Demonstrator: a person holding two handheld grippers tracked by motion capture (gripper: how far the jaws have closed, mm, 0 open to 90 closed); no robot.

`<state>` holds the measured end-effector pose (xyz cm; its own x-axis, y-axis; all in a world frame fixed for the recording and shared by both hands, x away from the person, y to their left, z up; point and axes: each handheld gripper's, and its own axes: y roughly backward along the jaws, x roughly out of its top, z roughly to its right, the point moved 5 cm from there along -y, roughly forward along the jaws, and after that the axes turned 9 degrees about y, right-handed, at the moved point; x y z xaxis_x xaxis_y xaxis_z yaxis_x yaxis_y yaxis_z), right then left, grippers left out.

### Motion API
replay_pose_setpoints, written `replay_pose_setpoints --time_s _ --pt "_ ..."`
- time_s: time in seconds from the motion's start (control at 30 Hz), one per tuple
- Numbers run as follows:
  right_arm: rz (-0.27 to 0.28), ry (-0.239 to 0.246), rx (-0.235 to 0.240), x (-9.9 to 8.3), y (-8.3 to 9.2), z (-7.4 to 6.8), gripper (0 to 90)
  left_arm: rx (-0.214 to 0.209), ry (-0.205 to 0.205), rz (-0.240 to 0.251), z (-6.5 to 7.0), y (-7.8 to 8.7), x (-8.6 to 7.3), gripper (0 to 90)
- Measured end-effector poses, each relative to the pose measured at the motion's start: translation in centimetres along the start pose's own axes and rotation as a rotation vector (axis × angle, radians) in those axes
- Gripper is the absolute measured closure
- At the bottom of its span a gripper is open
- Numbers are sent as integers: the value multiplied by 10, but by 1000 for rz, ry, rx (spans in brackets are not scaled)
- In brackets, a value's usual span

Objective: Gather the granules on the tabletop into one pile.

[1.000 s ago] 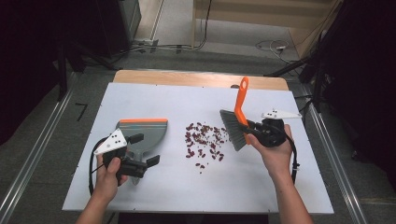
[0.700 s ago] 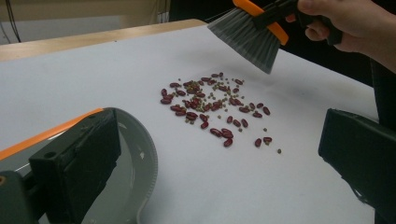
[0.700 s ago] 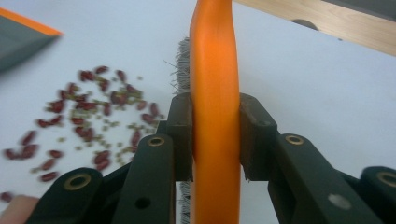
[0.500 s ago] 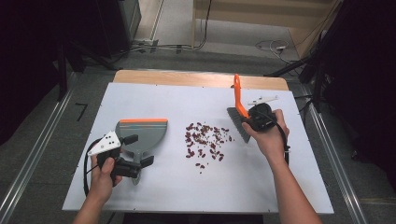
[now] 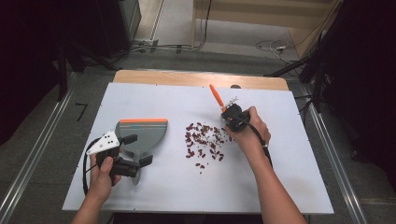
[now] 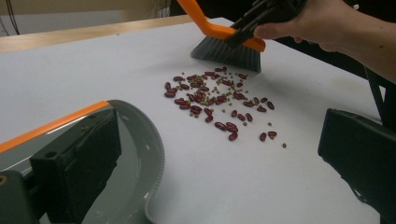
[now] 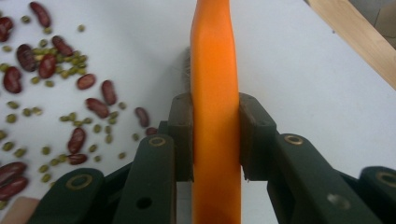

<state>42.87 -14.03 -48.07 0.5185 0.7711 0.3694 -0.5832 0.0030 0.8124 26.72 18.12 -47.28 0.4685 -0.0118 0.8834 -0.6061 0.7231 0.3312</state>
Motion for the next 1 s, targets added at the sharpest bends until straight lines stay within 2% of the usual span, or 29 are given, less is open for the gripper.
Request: replay_pose_setpoints --time_s 0.1,0.37,0.43,0.67,0.8,1.0 --pt "-15 31 17 1 1 -9 693 -3 0 -1 1 -1 1 0" --pt "18 17 86 -3 9 -21 691 -2 0 -1 1 -4 1 0" --pt "26 28 97 -3 12 -26 691 0 4 2 0 -3 1 0" --pt "44 69 107 -4 19 -40 690 12 1 14 0 -1 2 0" --pt "47 70 123 -4 22 -45 690 11 0 21 0 -1 2 0" --pt "57 123 148 -7 31 -52 690 29 6 42 -2 2 3 0"
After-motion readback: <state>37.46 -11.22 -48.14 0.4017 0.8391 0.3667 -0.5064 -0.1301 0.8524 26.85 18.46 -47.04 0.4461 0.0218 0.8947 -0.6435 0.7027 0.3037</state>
